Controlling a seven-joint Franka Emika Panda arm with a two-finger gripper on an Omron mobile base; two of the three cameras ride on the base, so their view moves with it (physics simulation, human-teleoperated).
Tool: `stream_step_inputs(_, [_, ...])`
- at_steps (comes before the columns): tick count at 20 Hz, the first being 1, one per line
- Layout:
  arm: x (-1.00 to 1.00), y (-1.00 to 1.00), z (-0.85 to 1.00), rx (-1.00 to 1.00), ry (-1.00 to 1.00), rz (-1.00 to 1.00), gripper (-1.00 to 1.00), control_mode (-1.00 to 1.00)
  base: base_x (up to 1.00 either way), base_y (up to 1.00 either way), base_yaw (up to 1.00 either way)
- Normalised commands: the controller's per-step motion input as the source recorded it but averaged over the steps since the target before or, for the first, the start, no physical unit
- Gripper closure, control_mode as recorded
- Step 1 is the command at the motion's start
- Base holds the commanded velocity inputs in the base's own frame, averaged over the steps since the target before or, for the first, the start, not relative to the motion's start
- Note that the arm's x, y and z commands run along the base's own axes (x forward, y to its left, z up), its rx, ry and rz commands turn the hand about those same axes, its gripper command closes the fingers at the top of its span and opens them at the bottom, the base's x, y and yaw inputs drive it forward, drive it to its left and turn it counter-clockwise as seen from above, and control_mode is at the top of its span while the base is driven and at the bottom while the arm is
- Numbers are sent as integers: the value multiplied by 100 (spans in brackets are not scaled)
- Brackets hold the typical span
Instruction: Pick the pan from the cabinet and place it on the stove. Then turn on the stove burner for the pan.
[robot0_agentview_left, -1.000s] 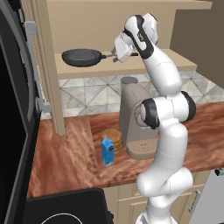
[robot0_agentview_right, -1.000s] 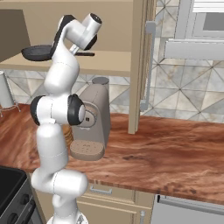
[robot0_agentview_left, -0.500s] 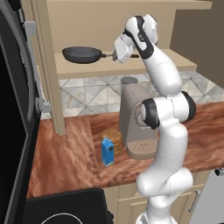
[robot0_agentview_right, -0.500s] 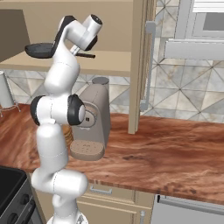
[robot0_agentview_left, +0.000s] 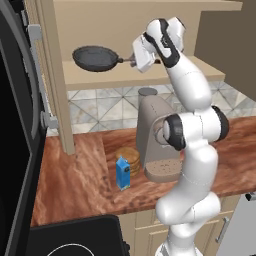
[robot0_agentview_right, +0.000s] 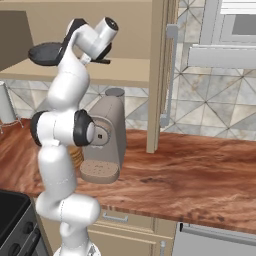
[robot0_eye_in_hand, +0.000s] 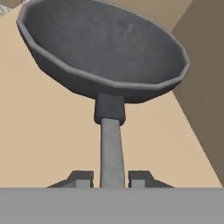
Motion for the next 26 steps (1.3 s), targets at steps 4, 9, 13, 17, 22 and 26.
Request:
stream_step_inputs(4, [-16, 4, -2, 0, -34, 0, 100, -100, 0, 0, 0])
stream_step_inputs(9, [-23, 9, -2, 0, -33, -2, 100, -100, 0, 0, 0])
stream_step_inputs(13, [-40, 1, 0, 0, -28, -6, 100, -100, 0, 0, 0])
stream_step_inputs(17, [-55, -4, 7, 0, -16, -9, 100, -100, 0, 0, 0])
stream_step_inputs(22, [-65, -9, 11, 0, -10, -9, 100, -100, 0, 0, 0])
stream_step_inputs(26, [-71, -12, 15, 0, -7, -9, 100, -100, 0, 0, 0])
